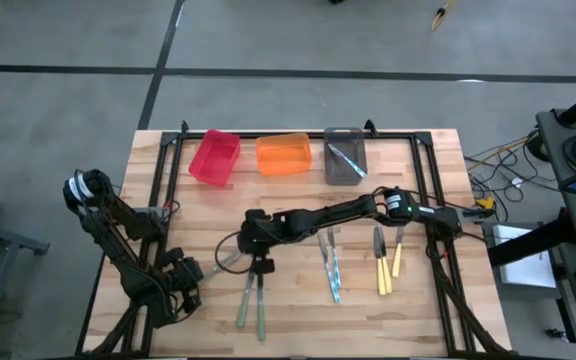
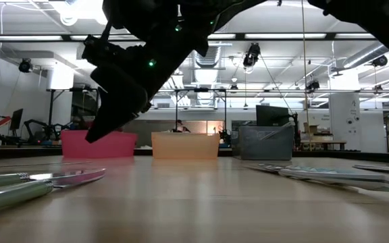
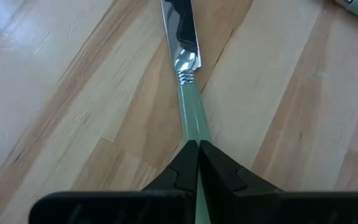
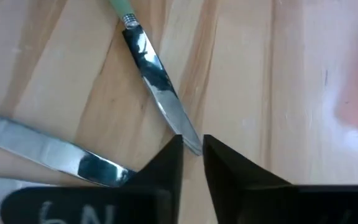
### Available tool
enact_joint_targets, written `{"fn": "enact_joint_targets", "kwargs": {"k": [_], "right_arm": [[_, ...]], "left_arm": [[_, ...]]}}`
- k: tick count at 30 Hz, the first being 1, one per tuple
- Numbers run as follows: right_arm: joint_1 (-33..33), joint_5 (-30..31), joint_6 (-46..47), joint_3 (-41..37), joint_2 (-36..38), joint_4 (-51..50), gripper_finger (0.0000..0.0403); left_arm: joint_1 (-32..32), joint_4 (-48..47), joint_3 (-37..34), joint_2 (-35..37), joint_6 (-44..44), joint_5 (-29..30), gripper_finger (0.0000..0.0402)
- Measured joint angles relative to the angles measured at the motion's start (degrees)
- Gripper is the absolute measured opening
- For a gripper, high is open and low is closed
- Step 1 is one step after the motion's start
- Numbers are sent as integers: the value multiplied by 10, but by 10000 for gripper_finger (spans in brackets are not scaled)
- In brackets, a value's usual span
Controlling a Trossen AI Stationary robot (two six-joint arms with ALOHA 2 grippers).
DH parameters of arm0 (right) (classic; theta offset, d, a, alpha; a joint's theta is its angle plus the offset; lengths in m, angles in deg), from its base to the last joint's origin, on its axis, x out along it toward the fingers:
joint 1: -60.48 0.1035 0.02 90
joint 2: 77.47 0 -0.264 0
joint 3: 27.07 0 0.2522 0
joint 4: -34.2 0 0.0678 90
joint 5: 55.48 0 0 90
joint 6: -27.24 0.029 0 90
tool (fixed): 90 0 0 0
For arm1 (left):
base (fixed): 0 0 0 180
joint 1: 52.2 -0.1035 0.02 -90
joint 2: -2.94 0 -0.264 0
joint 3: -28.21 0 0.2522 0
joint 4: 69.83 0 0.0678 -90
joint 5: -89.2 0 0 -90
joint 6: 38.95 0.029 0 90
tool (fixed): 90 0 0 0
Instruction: Sort silverware by color (type)
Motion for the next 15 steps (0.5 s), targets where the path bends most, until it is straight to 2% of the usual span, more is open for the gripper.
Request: {"fn": "enact_joint_targets", "kwargs": {"k": [9, 15], "right_arm": [[3, 0, -53, -13, -1, 47, 158], [3, 0, -62, -41, -1, 107, 184]], "left_arm": [[0, -1, 0, 0, 0, 2, 0], [0, -1, -1, -1, 0, 5, 0]]}}
